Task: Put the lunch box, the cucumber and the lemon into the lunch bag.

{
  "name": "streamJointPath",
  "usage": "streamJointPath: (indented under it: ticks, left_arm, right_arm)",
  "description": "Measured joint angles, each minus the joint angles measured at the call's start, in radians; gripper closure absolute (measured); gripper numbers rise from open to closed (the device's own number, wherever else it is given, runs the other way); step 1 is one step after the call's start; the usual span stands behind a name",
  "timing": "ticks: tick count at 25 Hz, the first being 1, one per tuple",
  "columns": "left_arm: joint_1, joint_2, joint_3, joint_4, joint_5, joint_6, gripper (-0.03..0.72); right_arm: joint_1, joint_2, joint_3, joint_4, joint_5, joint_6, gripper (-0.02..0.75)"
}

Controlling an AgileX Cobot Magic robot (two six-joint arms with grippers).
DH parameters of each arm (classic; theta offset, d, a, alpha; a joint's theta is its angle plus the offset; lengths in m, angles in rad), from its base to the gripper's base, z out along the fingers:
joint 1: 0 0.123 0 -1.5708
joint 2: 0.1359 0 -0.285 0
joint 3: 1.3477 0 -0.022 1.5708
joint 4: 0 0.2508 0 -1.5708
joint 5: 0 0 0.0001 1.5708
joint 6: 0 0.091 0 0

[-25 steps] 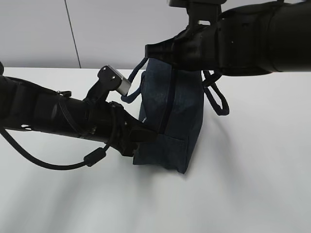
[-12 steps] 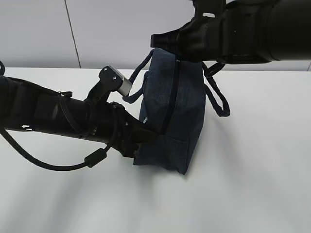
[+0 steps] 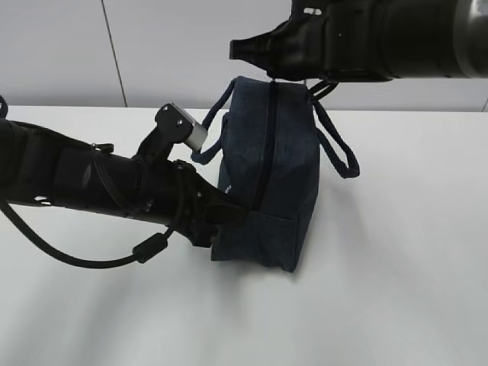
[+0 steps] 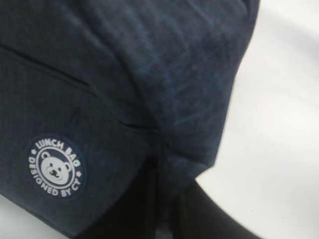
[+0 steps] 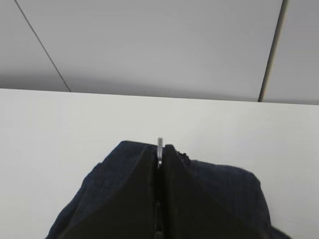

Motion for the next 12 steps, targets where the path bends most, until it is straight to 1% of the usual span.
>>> streamJointPath:
  ticks: [4, 12]
  left_arm:
    - [-0.001, 0.000, 0.002, -0.002, 0.000, 0.000, 0.683]
    - [-0.001, 0.000, 0.003, -0.005, 0.000, -0.008, 0.682]
  right_arm:
    - [-0.028, 0.029, -0.040, 0.002, 0.002, -0.009, 0.738]
    - [-0.059, 0.048, -0.049, 0.008, 0.037, -0.019, 0.738]
